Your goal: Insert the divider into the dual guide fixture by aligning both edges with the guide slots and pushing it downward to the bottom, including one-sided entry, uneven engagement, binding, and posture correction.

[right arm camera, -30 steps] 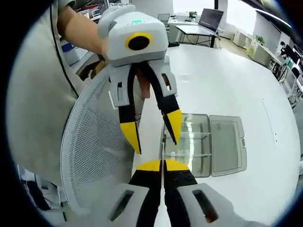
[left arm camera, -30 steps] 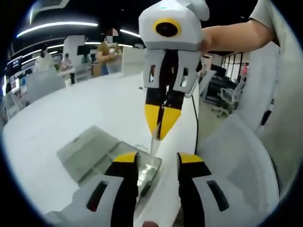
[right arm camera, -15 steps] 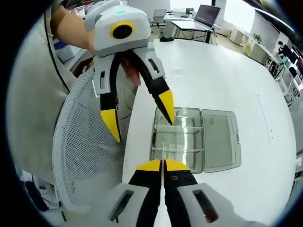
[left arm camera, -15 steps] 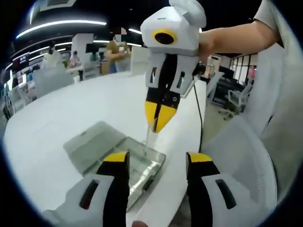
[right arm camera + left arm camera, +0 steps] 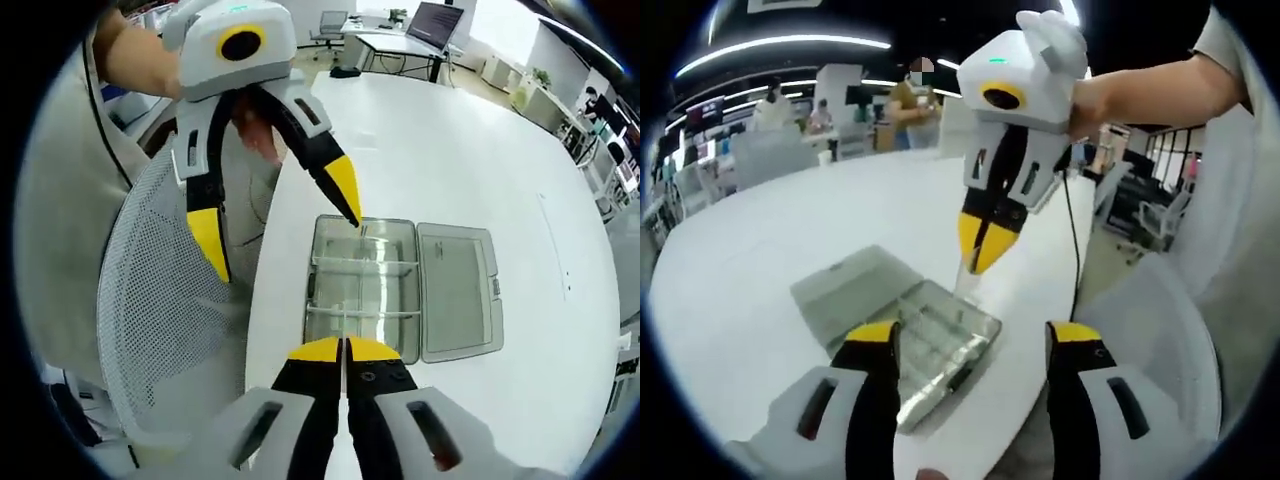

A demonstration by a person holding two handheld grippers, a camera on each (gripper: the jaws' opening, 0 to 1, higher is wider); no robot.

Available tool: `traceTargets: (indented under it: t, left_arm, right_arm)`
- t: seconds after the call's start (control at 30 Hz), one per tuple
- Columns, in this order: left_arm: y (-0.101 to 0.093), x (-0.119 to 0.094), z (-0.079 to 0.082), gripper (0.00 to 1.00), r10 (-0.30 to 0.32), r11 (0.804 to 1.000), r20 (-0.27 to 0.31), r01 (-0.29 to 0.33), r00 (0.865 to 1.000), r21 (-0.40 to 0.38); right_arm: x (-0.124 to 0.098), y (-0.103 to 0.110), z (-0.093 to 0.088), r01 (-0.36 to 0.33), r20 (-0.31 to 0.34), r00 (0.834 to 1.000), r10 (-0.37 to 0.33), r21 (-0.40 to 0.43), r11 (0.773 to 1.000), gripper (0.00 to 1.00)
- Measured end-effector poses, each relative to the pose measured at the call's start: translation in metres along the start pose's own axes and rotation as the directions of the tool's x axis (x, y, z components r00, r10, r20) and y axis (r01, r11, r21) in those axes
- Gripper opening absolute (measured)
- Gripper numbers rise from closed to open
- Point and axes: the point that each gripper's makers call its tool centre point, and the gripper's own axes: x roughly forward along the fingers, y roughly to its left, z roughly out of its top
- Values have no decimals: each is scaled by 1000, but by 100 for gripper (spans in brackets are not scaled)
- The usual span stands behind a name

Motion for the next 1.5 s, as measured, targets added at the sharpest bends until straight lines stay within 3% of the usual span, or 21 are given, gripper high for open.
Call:
traceTargets:
  t: [0.13, 0.8, 1.5]
  left_arm:
    - [3, 0, -1, 65, 16, 1000, -3, -16, 1000, -11]
    - [9, -3, -8, 69, 40, 997, -28, -42, 999, -59]
    - [16, -5, -14, 71, 60, 992, -43, -64, 997, -112]
  right_arm:
    - [4, -2, -2, 11, -17, 1000, -11, 5, 1000, 0]
    - [20, -14, -14, 26, -98, 995, -22, 38, 999, 0]
    - [34, -18, -21, 12, -127, 992, -4, 58, 998, 0]
